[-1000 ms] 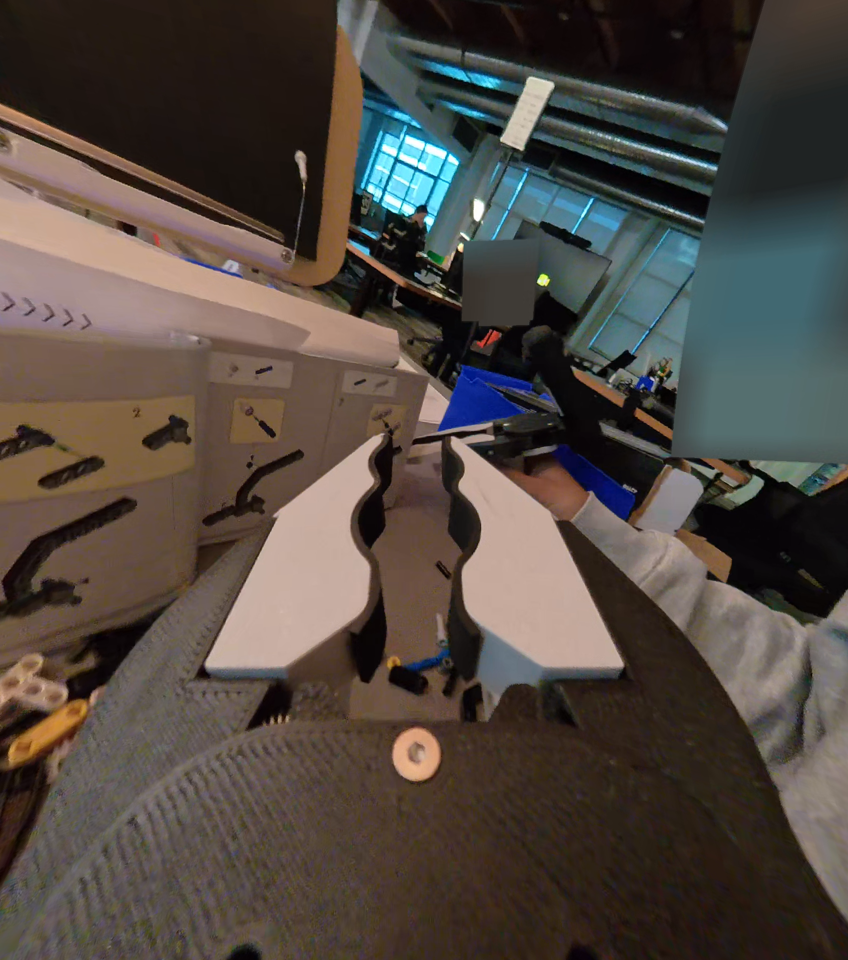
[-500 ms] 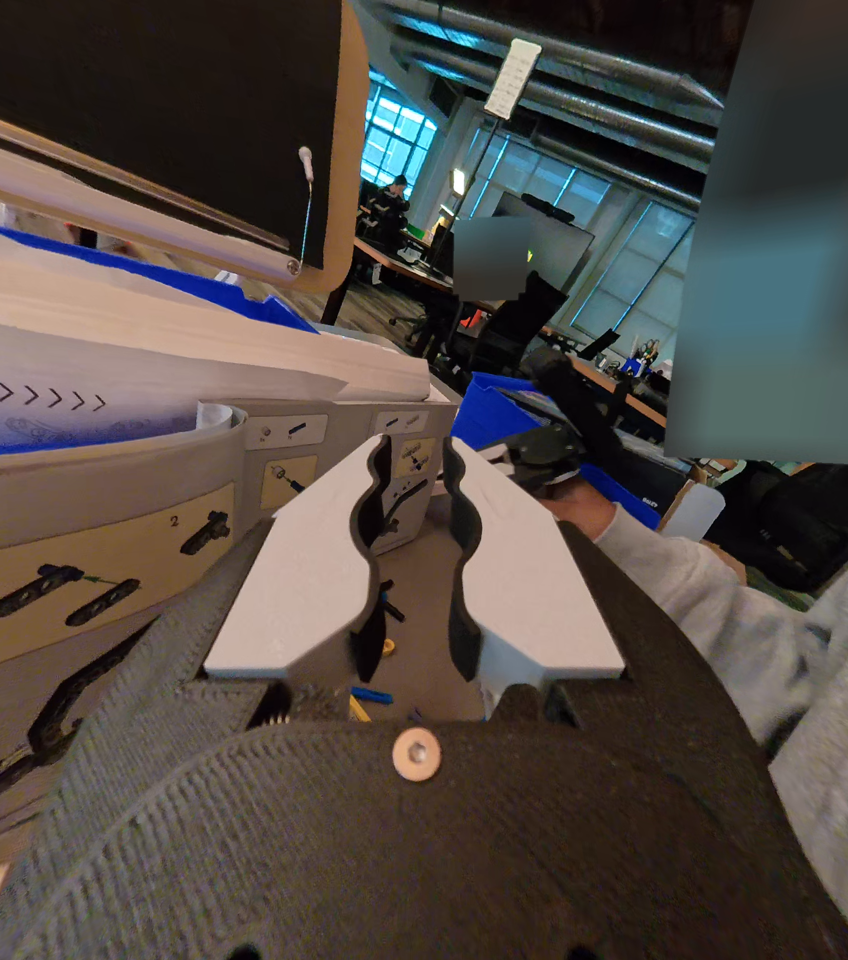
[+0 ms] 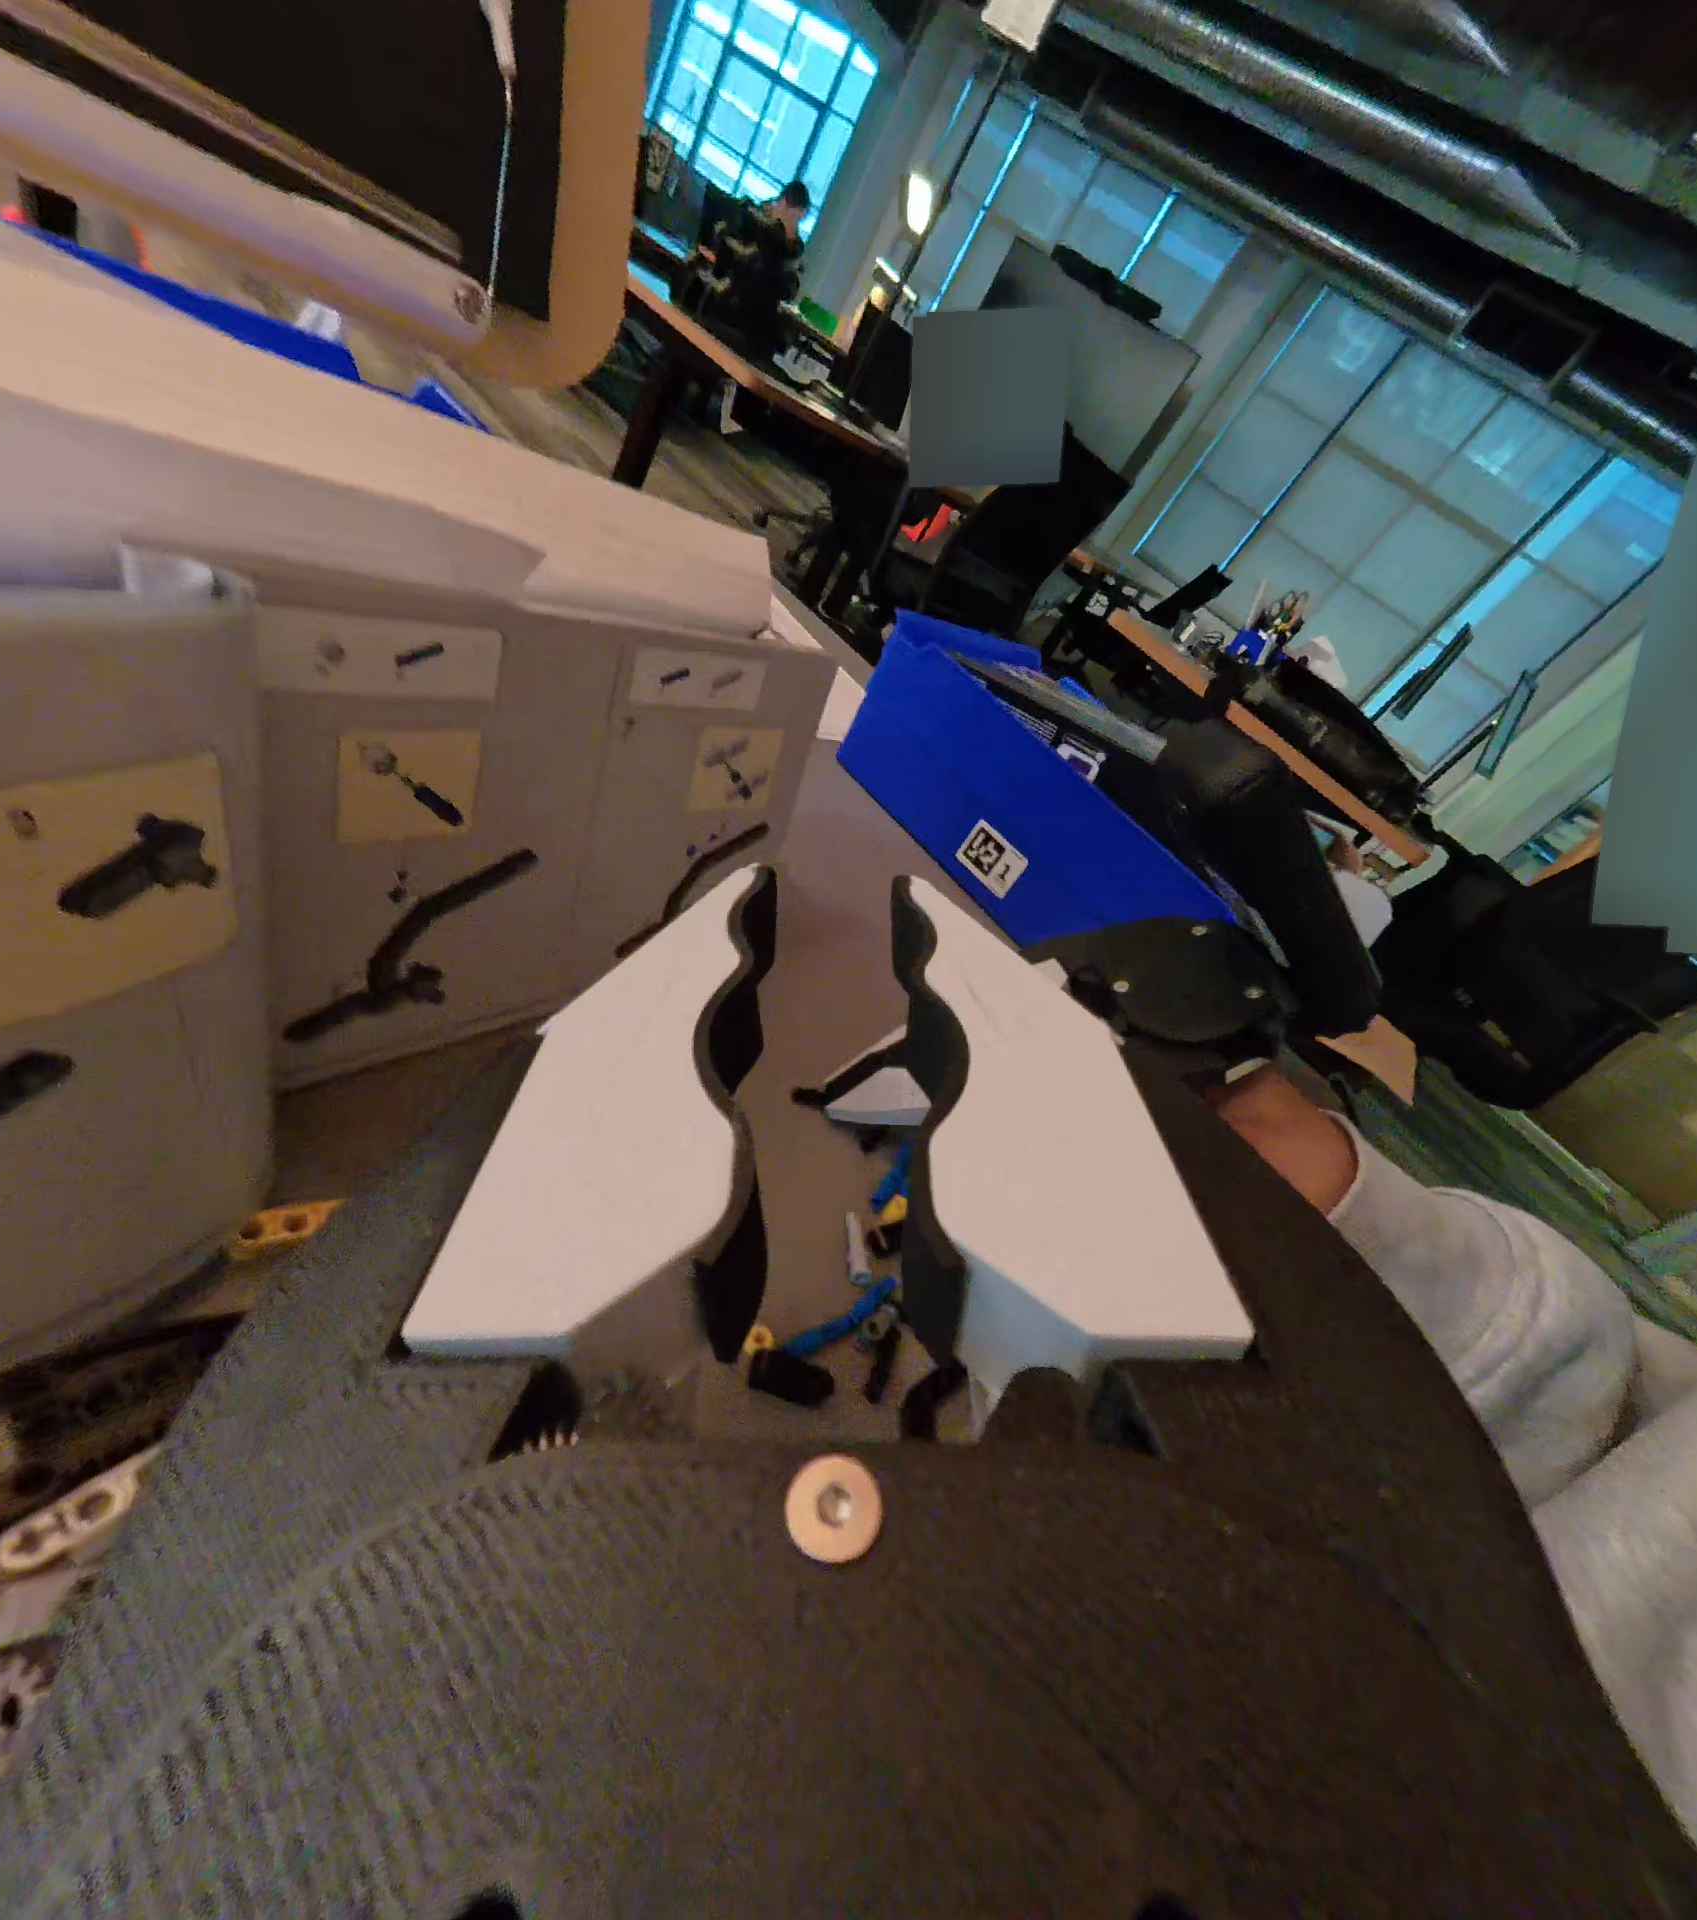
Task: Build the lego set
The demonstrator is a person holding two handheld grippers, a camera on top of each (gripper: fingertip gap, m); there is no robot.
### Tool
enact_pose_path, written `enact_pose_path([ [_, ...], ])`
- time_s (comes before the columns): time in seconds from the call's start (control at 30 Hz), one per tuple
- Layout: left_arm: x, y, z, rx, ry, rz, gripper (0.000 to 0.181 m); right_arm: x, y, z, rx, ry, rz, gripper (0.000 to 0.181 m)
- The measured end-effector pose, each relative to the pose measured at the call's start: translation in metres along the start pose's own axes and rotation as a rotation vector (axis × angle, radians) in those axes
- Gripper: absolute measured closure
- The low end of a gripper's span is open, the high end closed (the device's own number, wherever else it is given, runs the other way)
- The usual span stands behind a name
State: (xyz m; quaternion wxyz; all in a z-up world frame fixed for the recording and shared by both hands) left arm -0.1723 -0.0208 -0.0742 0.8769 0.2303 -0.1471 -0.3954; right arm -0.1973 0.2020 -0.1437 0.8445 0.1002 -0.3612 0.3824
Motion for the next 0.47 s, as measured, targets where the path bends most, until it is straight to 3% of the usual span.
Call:
enact_pose_path([
  [0.03,0.002,0.002,-0.002,0.01,-0.001,0.0,0.16,-0.001,-0.003,-0.001,0.013,0.001,-0.016,0.169],
  [0.13,0.008,0.008,-0.009,0.008,-0.015,0.016,0.16,0.011,-0.006,-0.003,0.023,0.062,-0.071,0.16],
  [0.27,0.009,0.012,-0.017,-0.011,-0.069,0.057,0.16,0.039,0.003,-0.01,-0.09,0.29,-0.078,0.159],
  [0.47,-0.022,0.011,-0.015,-0.04,-0.107,0.084,0.163,0.056,0.017,-0.019,-0.247,0.485,0.046,0.164],
])
Point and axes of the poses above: each gripper's, where its closed fingertips meet, x back along the fingers, z out of its top, y = z × x across the jaws, the point moved 10 cm from there along x, back along the fingers, and after that the axes turned 1 degree about x, right-handed, at the moved point
